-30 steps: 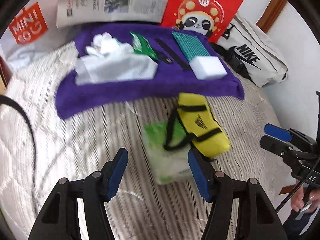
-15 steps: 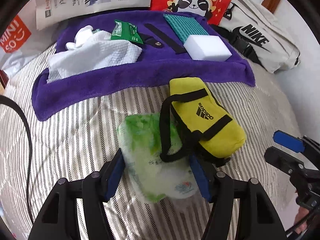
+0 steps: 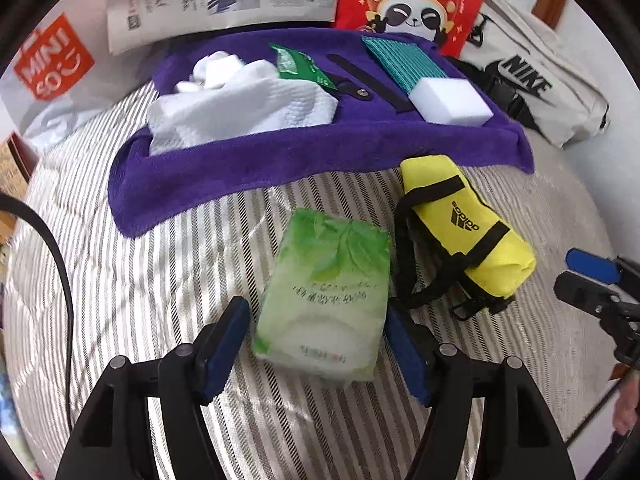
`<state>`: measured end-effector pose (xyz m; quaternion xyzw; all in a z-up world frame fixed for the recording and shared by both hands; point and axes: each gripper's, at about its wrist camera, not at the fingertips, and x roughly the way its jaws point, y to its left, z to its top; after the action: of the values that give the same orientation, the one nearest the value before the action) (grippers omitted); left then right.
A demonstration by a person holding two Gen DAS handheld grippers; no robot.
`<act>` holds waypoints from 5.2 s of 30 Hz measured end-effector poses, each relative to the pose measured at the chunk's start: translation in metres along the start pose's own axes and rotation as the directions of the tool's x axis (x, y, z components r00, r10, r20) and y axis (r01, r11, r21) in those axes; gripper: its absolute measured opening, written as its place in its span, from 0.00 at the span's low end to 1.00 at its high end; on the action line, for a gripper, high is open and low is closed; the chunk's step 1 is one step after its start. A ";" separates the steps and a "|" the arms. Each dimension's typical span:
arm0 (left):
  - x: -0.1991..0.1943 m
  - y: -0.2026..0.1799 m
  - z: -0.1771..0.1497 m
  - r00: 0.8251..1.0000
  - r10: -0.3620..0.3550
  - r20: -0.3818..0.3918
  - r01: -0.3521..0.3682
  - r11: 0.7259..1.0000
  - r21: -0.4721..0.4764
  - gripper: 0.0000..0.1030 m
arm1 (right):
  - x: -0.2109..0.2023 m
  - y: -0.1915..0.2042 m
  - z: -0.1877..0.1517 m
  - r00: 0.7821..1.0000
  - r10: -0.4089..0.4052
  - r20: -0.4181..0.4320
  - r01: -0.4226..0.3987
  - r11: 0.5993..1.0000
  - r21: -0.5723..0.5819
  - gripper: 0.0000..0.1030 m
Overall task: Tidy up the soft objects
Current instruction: 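Grasp the green tissue pack with the left gripper while the right grasps the yellow adidas pouch, then carry the pouch onto the towel and release it with the right gripper while the left carries the tissue pack, then lower the tissue pack onto the towel beside the packet and open the left gripper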
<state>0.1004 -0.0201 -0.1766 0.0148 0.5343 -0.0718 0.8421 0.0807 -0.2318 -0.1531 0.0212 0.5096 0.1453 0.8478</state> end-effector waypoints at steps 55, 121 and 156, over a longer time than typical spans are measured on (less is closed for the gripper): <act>-0.037 0.053 -0.012 0.992 -0.069 0.103 0.074 0.996 -0.041 0.47 | 0.038 0.049 0.047 0.999 0.037 0.033 -0.033 0.991 -0.130 0.58; -0.049 0.086 0.120 0.974 -0.140 0.179 0.154 0.986 -0.065 0.48 | 0.053 0.040 0.161 0.998 0.029 0.059 -0.018 0.986 -0.168 0.79; 0.067 0.072 0.214 0.999 0.046 -0.018 -0.046 0.999 0.012 0.74 | 0.037 0.002 0.137 0.993 0.040 0.108 -0.029 0.994 -0.107 0.79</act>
<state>0.3307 0.0221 -0.1491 0.0327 0.5411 -0.0553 0.8385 0.2160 -0.2050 -0.1184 -0.0069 0.4532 0.1853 0.8719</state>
